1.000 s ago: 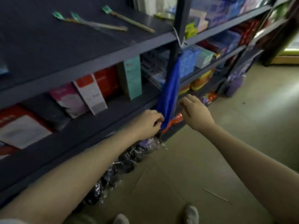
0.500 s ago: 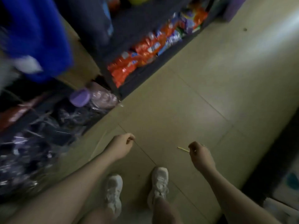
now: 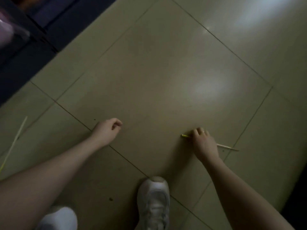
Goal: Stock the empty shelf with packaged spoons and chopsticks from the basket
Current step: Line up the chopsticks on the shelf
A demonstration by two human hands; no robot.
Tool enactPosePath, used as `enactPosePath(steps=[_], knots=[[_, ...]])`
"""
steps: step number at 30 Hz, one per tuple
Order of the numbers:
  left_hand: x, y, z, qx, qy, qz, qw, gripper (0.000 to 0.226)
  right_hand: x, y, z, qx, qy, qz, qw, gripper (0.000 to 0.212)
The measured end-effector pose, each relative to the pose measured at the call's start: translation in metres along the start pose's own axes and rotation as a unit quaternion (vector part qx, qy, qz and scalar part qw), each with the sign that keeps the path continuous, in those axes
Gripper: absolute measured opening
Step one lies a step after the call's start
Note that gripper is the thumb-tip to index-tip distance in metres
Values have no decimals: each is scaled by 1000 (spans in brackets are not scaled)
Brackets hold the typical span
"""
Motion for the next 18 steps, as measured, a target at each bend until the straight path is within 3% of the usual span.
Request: enactPosePath(steps=[5,9,13,18], knots=[[1,28,-33,-36,-12,95,995,20,0,19,-84,-42,152,73,985,12],[-27,74,-73,-32,13,194,980,23,-24,70,-214,8,335,110,936,20],[-64,124,-154,57,126,276,951,29,-45,98,-317,1,433,90,897,22],[-90,118,-256,102,280,219,929,35,-40,90,-371,-31,456,71,887,23]])
Point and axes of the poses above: each hand's wrist, its own x-axis towards the middle knuckle, its own y-axis out of the back of the hand, z = x × y, the point moved 8 cm from there along x, towards the middle knuckle, and after that the axes turned 8 degrees about -z, right-handed, at the moved point
